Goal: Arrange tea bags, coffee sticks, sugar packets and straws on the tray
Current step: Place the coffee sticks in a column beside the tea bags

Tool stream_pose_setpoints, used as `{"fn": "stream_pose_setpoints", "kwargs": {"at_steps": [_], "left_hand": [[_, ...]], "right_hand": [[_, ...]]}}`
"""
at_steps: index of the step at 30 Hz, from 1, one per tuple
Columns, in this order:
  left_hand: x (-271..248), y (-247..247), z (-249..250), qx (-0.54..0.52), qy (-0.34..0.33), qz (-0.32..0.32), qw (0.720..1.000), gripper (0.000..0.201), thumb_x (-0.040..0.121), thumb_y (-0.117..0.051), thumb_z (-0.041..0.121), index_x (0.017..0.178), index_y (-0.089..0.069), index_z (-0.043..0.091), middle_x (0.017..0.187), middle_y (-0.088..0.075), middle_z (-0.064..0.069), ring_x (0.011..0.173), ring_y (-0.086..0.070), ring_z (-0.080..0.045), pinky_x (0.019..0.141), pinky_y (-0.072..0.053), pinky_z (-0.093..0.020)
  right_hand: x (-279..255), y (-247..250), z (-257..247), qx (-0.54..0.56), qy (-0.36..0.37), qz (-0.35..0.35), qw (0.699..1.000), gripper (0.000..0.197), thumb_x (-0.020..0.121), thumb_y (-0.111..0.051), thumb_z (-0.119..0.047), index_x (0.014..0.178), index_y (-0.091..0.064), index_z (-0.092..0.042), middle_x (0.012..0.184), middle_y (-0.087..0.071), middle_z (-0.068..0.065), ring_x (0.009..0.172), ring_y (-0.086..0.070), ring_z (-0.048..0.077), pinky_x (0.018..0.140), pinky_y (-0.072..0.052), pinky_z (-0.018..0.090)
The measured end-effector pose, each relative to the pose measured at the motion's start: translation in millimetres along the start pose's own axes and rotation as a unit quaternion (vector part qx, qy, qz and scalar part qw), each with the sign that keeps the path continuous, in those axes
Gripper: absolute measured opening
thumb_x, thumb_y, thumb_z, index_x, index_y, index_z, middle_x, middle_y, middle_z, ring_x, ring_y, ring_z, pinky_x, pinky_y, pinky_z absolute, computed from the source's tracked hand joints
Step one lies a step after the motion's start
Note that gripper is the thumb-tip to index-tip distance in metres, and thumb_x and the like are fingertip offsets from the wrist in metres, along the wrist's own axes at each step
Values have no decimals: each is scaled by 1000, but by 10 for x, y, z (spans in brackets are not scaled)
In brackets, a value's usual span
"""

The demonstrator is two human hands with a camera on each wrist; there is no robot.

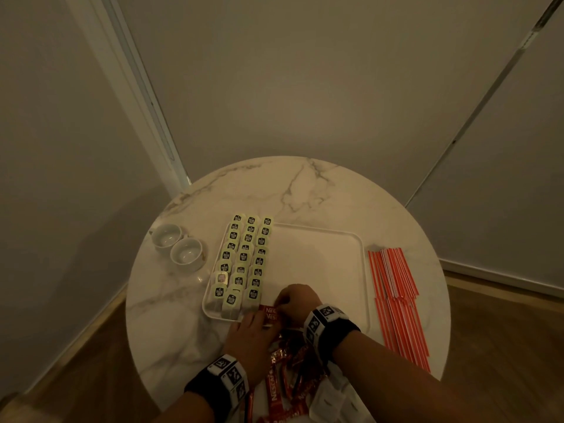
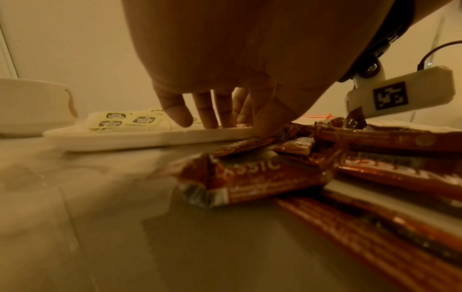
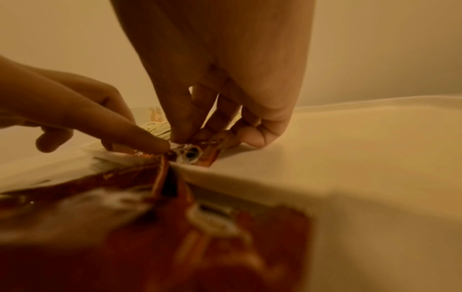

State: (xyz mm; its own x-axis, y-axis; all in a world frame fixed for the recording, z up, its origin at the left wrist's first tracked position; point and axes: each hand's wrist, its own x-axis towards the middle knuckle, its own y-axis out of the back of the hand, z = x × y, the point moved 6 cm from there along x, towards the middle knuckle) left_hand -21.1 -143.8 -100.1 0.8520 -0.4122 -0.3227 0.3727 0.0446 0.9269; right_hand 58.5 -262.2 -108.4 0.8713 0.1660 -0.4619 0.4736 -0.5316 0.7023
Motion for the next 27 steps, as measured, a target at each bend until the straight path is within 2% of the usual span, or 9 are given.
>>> {"fn": "stream_pose_setpoints", "kwargs": {"at_steps": [3,5,9,13,16,19,22,27], "left_hand": [[-3,32,4,-10,-2,8,1000,51,90,-26,56,140,-21,46,146,-26,4,137,-20,-22,107,-27,-42],[-9,51,-15,-12,6,8,1000,58,84,-21,60,140,-23,44,145,-28,4,135,-23,-21,108,-27,-41],[-18,127,-45,-25,17,32,999,75,74,-15,67,135,-37,31,138,-35,5,128,-32,-19,105,-31,-38],[-24,134,-73,-45,14,55,997,53,79,-26,50,123,-46,27,128,-42,6,120,-36,-16,103,-34,-34],[0,66,-9,-83,-10,48,995,38,86,-36,50,112,-52,27,118,-50,10,113,-43,-12,98,-38,-29],[33,14,114,-103,-16,26,994,36,89,-43,51,113,-56,28,114,-56,9,107,-48,-11,93,-43,-30],[48,-3,224,-95,-23,17,995,32,92,-47,42,119,-56,27,118,-57,6,110,-48,-14,95,-43,-31],[38,45,239,-108,9,27,994,27,93,-45,43,103,-61,24,107,-62,5,100,-52,-14,87,-46,-30]], "right_hand": [[-34,99,18,13,5,43,999,20,90,-60,-26,103,-74,-17,110,-64,-1,102,-59,16,90,-48,26],[-79,213,76,42,2,75,996,21,91,-59,-26,103,-73,-16,110,-65,0,102,-59,16,87,-45,24],[-269,415,255,62,6,102,993,21,92,-59,-25,105,-72,-15,110,-68,1,101,-59,14,83,-40,19],[-572,346,307,22,41,45,998,19,87,-63,-25,104,-70,-20,101,-61,-5,90,-54,9,80,-43,19],[-756,109,267,-41,79,-7,996,28,88,-63,-30,115,-65,-23,105,-53,-4,96,-50,12,82,-40,19],[-804,-60,254,-89,89,-2,992,33,90,-58,-32,123,-58,-27,117,-52,1,109,-48,18,91,-40,26],[-799,-160,217,-102,87,-1,991,33,91,-53,-28,124,-57,-26,119,-54,2,111,-50,21,92,-43,31],[-777,-153,206,-82,72,4,994,30,92,-54,-21,121,-60,-17,122,-59,4,113,-55,22,96,-44,30]]}}
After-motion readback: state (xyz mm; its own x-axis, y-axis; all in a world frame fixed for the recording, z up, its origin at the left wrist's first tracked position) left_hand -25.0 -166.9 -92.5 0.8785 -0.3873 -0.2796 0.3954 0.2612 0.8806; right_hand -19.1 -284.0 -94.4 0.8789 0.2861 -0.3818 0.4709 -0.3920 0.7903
